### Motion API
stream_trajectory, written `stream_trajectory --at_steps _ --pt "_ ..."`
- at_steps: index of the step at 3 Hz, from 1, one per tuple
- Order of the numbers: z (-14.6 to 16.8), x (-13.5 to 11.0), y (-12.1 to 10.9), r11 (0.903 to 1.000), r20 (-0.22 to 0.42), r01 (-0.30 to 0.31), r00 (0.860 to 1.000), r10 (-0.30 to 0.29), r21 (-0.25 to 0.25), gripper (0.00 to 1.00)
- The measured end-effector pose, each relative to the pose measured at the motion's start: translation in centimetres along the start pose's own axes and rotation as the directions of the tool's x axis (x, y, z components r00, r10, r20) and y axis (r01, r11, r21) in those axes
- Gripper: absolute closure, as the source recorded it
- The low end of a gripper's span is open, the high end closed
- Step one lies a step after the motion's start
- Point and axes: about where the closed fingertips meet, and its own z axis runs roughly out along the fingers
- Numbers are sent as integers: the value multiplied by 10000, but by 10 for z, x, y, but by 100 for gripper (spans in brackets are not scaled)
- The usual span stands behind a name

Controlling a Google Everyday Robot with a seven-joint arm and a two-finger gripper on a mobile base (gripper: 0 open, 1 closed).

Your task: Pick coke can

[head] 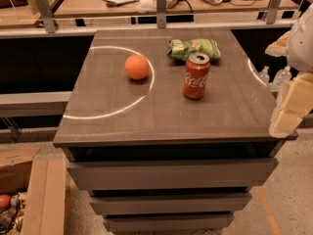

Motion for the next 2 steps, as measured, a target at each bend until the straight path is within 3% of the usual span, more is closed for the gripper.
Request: stream_trajectory --at_steps 1,2 --pt "0 0 0 10000 1 0 10000 0 2 0" --pt "0 -13 -8 9998 1087 -100 9940 80 175 0"
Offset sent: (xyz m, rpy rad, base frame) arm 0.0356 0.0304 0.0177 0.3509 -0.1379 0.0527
